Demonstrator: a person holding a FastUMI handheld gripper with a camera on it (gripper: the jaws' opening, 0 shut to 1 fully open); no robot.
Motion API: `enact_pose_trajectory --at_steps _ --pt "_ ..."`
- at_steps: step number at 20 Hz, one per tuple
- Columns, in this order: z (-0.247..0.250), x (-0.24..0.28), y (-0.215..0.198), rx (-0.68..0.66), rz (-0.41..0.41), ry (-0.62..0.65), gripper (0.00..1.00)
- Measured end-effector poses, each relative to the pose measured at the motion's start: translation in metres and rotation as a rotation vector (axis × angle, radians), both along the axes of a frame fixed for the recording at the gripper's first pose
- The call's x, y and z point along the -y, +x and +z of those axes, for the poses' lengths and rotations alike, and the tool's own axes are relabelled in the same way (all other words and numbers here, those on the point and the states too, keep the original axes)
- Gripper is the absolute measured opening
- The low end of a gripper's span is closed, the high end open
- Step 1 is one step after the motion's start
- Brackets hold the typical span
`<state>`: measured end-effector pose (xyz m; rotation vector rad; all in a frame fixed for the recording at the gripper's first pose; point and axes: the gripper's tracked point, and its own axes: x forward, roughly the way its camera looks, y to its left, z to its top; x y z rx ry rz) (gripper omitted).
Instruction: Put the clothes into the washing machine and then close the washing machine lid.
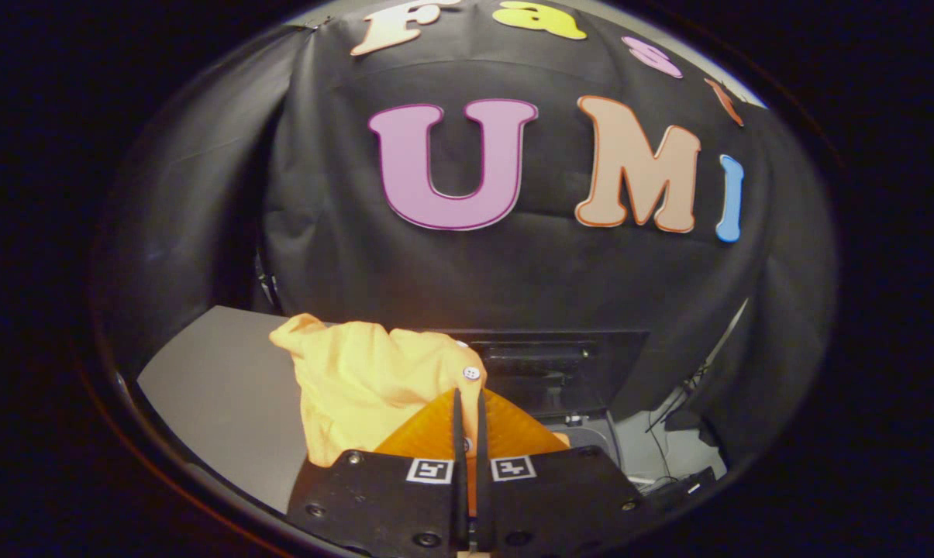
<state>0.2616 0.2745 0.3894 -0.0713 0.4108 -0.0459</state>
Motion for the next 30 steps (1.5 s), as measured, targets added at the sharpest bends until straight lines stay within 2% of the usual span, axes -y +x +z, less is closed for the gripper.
enact_pose_trajectory --at_steps 4,5,8,15,25,30 --pt "-0.034 0.049 0.009 -0.028 -0.095 -0.02 0.04" --pt "-0.037 0.058 0.01 -0.022 -0.113 -0.008 0.1" --pt "-0.03 0.071 0.012 0.022 -0.147 0.046 0.11" --pt "-0.027 0.078 0.002 0.053 -0.123 0.008 0.11" --pt "-0.013 0.081 -0.013 0.141 -0.103 0.026 0.09" --pt "-0.012 0.087 -0.023 0.171 -0.099 0.011 0.21"
